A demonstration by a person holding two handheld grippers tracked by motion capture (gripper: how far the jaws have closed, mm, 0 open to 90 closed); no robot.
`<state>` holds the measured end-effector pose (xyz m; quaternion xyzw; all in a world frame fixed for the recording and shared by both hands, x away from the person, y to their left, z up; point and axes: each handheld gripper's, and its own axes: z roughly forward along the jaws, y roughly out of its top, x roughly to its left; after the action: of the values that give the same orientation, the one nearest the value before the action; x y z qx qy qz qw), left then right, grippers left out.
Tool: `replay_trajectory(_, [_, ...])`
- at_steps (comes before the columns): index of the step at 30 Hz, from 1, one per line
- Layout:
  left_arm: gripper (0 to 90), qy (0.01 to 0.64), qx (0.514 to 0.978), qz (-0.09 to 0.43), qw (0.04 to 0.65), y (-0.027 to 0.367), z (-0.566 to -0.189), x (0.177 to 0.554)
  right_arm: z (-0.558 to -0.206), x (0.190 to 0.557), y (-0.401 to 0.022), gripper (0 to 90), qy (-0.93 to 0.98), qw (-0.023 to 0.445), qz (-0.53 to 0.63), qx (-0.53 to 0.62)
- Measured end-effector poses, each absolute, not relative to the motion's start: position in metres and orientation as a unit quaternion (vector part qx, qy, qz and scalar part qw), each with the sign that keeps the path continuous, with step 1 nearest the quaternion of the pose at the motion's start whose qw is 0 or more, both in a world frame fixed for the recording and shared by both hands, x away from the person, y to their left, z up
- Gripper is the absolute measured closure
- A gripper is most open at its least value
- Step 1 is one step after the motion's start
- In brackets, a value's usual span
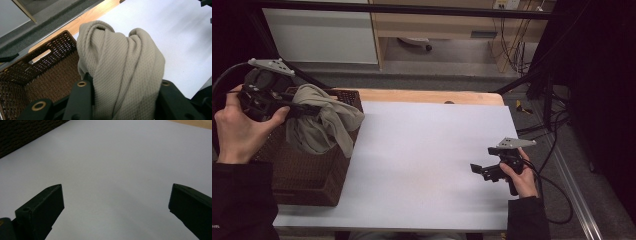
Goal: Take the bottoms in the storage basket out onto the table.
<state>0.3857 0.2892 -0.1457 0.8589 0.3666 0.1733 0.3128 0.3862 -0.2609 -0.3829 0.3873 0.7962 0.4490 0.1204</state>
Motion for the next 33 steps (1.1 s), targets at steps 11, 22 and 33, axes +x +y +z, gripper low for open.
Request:
replay_trajectory(11, [63.2,0.357,0.863,0.170,0.315,0.276,-0.145,0.388,-0.383,0.386,-0.261,0.7,0.795,0.122,0.450,0.388])
replay_trajectory(22, [63.2,0.340,0.870,0.170,0.314,0.261,-0.144,0.392,-0.383,0.386,-0.261,0.7,0.795,0.121,0.450,0.387])
replay_trajectory(33, [63.2,0.330,0.876,0.159,0.313,0.244,-0.146,0.394,-0.383,0.386,-0.262,0.7,0.795,0.121,0.450,0.389])
